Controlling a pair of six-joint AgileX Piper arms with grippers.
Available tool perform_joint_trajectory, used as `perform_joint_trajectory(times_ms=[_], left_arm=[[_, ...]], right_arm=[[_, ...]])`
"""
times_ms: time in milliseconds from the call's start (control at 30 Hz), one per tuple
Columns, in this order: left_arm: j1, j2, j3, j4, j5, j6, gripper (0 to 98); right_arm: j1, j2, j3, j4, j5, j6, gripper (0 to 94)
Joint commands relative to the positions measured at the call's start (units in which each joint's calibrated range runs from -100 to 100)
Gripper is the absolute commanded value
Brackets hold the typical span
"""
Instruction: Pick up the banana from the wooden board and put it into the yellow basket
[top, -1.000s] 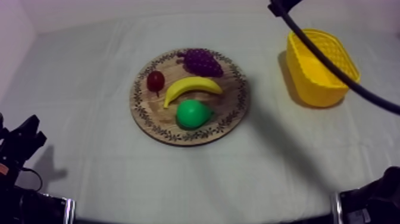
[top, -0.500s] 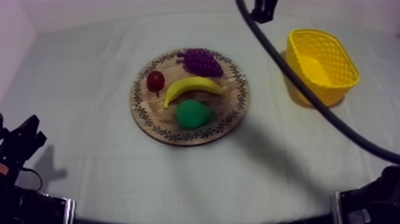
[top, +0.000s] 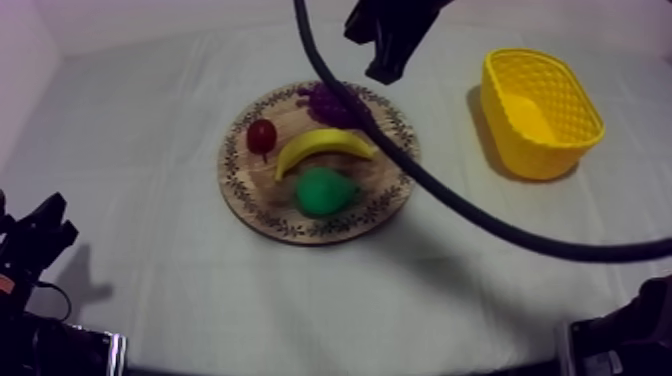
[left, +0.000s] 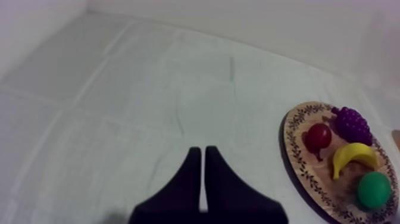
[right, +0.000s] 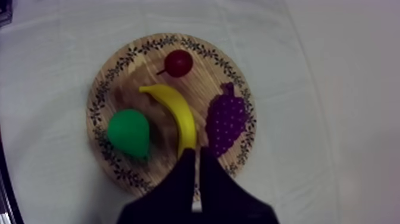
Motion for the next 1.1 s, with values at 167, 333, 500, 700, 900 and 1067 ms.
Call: perform_joint_trajectory(times_ms=[167, 333, 500, 700, 900, 1067], left_arm=[[0.0, 0.0, 0.0, 0.0, 0.0, 0.0, 0.0], [0.0, 0.0, 0.0, 0.0, 0.0, 0.0, 0.0], [0.0, 0.0, 0.0, 0.0, 0.0, 0.0, 0.0], [0.0, 0.0, 0.0, 0.0, 0.0, 0.0, 0.0], [0.0, 0.0, 0.0, 0.0, 0.0, 0.0, 0.0], [0.0, 0.0, 0.0, 0.0, 0.0, 0.0, 0.0]], right_arm=[[0.8, 3.0, -1.5, 1.2, 1.2, 0.6, 0.3], [1.3, 4.4, -3.0, 1.7, 2.0, 1.3, 0.3], [1.3, 4.7, -3.8, 2.1, 2.5, 1.6, 0.3], [1.1, 4.7, -3.6, 2.5, 2.1, 1.5, 0.3], [1.1, 4.9, -3.6, 2.8, 1.2, 1.2, 8.3], [1.1, 5.4, -4.1, 3.1, 1.3, 1.3, 30.7]])
